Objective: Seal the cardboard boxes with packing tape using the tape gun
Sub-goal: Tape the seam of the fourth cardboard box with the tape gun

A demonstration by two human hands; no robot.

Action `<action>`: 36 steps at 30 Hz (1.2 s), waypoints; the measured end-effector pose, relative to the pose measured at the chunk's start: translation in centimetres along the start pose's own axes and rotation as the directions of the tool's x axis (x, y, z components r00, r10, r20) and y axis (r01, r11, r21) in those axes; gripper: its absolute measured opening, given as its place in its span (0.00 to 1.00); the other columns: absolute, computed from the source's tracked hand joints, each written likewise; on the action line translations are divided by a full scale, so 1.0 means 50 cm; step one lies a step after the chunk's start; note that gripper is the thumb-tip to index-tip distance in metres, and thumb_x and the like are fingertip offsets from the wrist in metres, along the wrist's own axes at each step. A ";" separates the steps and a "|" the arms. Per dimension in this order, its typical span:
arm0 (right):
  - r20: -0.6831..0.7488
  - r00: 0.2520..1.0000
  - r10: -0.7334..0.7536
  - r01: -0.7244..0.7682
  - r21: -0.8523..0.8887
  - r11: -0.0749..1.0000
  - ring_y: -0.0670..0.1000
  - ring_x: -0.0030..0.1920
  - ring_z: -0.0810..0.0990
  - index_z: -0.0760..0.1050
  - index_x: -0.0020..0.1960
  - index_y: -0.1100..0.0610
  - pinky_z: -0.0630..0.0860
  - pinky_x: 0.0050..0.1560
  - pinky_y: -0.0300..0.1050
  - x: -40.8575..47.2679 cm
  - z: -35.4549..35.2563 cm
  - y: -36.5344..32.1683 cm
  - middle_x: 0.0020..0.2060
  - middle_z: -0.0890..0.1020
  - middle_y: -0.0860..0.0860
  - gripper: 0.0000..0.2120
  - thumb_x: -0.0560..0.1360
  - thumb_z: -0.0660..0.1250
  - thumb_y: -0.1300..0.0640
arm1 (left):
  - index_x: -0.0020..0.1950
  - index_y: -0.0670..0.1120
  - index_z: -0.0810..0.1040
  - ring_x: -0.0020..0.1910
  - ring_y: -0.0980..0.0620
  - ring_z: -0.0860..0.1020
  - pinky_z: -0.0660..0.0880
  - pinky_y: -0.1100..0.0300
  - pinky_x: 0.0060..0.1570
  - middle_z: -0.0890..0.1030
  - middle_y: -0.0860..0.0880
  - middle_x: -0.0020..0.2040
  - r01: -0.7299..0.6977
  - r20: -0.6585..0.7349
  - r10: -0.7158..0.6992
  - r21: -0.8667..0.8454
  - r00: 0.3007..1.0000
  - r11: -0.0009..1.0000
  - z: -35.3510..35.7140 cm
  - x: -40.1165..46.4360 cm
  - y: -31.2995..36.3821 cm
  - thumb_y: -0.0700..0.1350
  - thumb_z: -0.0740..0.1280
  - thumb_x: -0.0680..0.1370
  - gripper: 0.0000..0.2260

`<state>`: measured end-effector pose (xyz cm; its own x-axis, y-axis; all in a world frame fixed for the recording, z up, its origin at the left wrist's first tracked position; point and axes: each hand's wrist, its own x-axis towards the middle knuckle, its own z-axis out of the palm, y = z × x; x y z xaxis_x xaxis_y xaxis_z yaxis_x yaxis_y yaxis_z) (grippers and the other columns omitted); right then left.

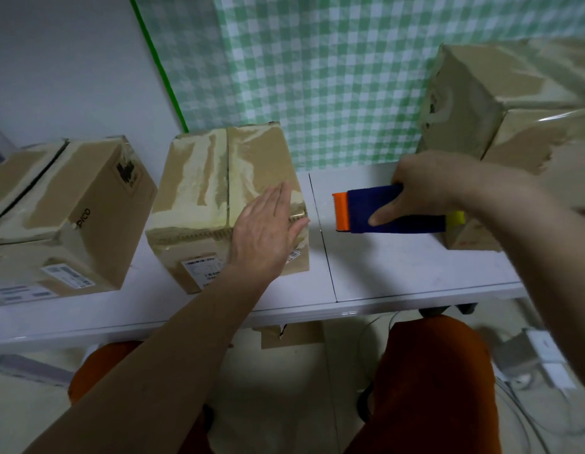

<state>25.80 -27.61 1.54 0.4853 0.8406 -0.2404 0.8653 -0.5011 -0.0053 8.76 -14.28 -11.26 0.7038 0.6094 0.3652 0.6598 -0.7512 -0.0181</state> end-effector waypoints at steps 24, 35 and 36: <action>-0.147 0.959 0.241 -0.187 0.312 0.931 0.61 0.51 0.79 0.74 0.56 0.64 0.68 0.42 0.46 0.117 0.338 0.002 0.51 0.80 0.63 0.17 0.78 0.64 0.51 | 0.78 0.46 0.52 0.76 0.52 0.56 0.51 0.58 0.72 0.60 0.48 0.77 0.016 0.004 -0.016 -0.046 1.000 0.999 -0.006 0.005 0.000 0.63 0.55 0.78 0.34; -0.448 0.827 0.339 0.378 0.890 0.256 0.48 0.70 0.67 0.63 0.74 0.61 0.62 0.71 0.40 0.022 0.283 -0.274 0.71 0.69 0.53 0.21 0.81 0.55 0.62 | 0.79 0.45 0.48 0.77 0.53 0.51 0.46 0.61 0.72 0.53 0.49 0.79 -0.009 -0.032 0.007 -0.059 0.999 0.998 -0.002 0.002 -0.002 0.46 0.53 0.83 0.26; -0.415 0.844 0.339 0.348 0.906 0.241 0.47 0.72 0.65 0.60 0.75 0.60 0.59 0.71 0.38 0.026 0.274 -0.280 0.72 0.67 0.52 0.22 0.82 0.54 0.61 | 0.79 0.45 0.48 0.77 0.53 0.51 0.46 0.61 0.72 0.52 0.49 0.79 -0.009 -0.037 0.006 -0.076 0.999 0.997 -0.001 0.003 -0.003 0.45 0.51 0.83 0.25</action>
<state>12.57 -22.32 -11.99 0.7551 0.6250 0.1978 0.2643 -0.0141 -0.9643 8.76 -14.07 -11.15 0.6976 0.5948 0.3994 0.6315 -0.7738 0.0494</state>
